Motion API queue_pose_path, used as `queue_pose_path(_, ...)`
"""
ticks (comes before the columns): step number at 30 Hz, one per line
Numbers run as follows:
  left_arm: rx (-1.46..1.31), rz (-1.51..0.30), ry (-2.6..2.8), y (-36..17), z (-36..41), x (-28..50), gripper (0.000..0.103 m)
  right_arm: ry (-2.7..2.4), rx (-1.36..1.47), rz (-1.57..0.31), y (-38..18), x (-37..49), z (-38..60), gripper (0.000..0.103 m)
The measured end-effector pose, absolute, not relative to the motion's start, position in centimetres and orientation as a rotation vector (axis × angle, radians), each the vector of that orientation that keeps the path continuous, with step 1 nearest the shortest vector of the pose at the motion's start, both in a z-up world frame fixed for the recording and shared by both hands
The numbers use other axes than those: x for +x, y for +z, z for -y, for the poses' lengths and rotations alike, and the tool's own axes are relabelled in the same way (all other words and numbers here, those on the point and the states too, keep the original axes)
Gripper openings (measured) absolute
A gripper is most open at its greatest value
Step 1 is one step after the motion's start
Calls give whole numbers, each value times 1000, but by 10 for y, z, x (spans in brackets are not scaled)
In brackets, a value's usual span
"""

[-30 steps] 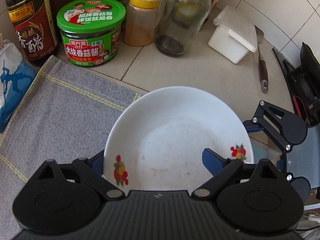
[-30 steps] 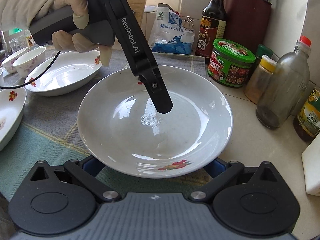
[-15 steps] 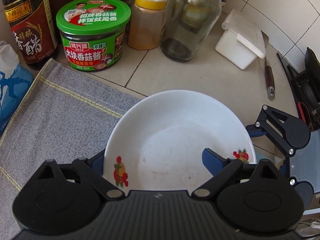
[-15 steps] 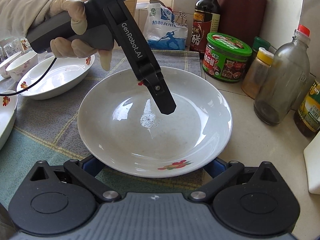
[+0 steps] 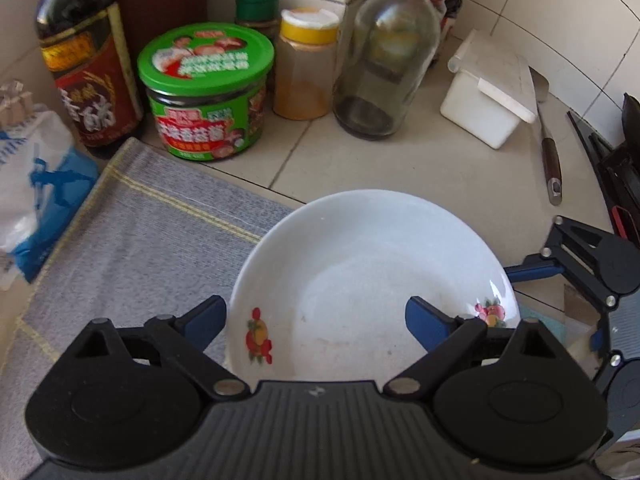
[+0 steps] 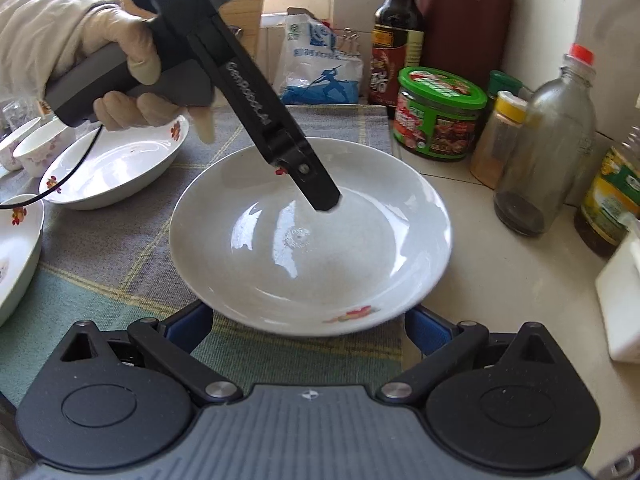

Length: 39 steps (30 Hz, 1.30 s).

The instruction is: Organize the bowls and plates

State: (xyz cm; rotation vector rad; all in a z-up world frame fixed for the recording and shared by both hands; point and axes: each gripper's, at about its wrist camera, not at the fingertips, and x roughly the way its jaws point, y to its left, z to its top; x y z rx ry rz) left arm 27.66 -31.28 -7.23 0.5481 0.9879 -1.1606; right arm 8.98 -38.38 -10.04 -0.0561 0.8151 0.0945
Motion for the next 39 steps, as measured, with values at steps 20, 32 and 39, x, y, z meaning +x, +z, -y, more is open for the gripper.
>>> queue_pose_path(20,376,-654,-940,11,181,141,100,130,-43,-714,-66,7,332,103)
queue_pose_path(32,156,-692,-716,4,97,50,100,286,-83,-702,-65,-30,298,103)
queue_pose_path(39,127,-689,-498,1,52,15,101,394,-114,-729,-75,-32,275,103)
